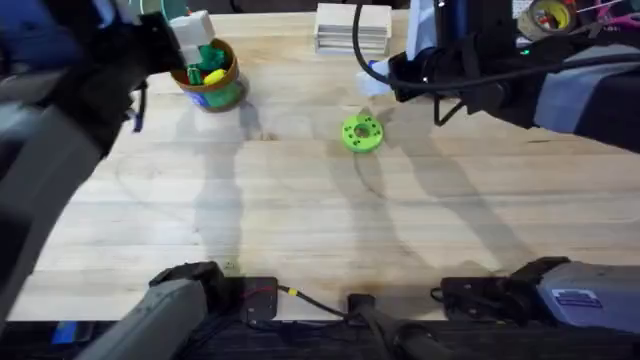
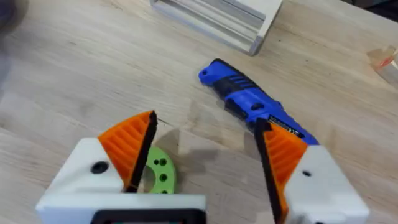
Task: Pick up the gripper from the table and insert it into the empty holder that is missing its gripper. Then pick up a screw, insert it into the mounting hole, and use the screwdriver to tighten it. Finally, clean up the table by picking up the vegetable and placing it into the bucket.
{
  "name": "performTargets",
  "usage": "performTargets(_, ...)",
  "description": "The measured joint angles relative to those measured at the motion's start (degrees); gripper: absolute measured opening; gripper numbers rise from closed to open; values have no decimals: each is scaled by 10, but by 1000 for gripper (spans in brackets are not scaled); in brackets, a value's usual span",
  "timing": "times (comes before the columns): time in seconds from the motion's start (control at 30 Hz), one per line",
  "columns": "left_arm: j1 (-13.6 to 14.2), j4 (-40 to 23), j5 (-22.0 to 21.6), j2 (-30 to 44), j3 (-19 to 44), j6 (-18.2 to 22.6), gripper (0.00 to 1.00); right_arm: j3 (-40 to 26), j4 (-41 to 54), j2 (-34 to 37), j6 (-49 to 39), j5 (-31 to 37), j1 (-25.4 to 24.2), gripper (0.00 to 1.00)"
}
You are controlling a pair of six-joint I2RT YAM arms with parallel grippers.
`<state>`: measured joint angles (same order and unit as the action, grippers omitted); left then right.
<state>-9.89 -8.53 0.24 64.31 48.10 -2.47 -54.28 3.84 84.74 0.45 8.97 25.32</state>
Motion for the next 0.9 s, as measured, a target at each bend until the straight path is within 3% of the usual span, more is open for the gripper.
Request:
performTargets(0.17, 12, -122, 18, -137, 0, 78, 993, 0, 8, -39, 0, 0, 0, 991)
performTargets(0.33, 63, -241, 51, -252, 0, 142, 961, 0, 37, -109, 0, 0, 0, 991)
performTargets(0.37, 77, -263, 60, -274, 0, 151, 855, 0, 46, -119, 0, 0, 0, 991)
performTargets(0.53, 140, -320, 99, -349, 0, 164, 76, 0, 81, -155, 0, 0, 0, 992)
performTargets(0.6, 161, -326, 108, -366, 0, 153, 12, 0, 89, -169, 0, 0, 0, 991)
performTargets(0.7, 183, -329, 113, -377, 0, 130, 42, 0, 95, -190, 0, 0, 0, 991)
performTargets(0.9, 203, -330, 121, -379, 0, 90, 939, 0, 97, -220, 0, 0, 0, 992)
